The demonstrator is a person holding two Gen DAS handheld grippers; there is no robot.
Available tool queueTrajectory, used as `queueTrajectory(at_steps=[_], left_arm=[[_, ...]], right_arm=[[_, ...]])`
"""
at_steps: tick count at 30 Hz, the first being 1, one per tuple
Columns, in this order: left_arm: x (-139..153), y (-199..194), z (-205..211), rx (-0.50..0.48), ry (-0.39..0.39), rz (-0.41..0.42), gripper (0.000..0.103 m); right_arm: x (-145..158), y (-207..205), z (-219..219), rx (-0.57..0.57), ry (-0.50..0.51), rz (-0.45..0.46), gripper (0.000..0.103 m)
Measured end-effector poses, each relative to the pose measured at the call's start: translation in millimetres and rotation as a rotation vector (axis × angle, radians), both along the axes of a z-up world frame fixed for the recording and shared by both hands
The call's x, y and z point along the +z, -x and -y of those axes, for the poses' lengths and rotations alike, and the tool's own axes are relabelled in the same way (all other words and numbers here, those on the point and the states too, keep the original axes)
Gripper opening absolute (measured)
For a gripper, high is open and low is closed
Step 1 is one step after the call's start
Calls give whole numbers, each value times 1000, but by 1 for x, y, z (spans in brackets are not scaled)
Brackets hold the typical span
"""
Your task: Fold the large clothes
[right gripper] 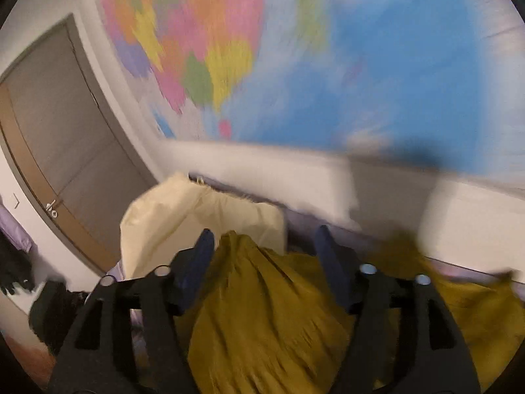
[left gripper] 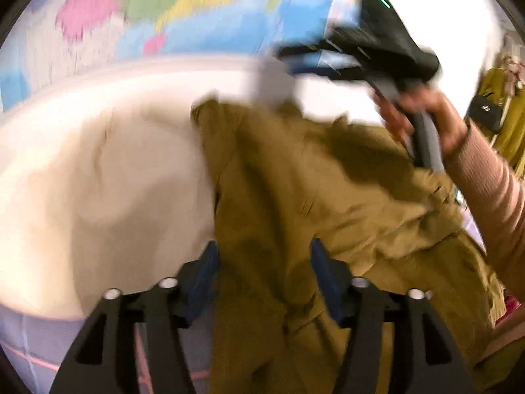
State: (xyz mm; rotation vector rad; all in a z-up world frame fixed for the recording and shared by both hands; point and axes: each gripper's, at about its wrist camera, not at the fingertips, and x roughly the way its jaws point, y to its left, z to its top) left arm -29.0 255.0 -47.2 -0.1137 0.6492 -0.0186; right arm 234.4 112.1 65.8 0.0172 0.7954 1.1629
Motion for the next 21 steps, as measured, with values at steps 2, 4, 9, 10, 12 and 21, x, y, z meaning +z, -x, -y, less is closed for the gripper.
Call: queueTrajectory(at_steps=[2,4,9,10,12,21], left_arm=[[15,3,8,-31,-31,59,70],[26,-3,19,-80,-51,93,72],[16,-52,30,-113,-104,12,72],[6,-67,32,-113,-112,-35,72],[-16,-95,27,-65,-150,-157,72],[-18,-95,31,-7,-155,-216,73]], right_arm=[[8,10,45,-50,35,35,67],[5,22,97,-111,87,53,65],[-27,53,172,-214,165,14,55],[-35,59,178,-218,189,19,54],[-51,64,183,-236,233,20,51],[-68,53,212,-345,133,-70,54]])
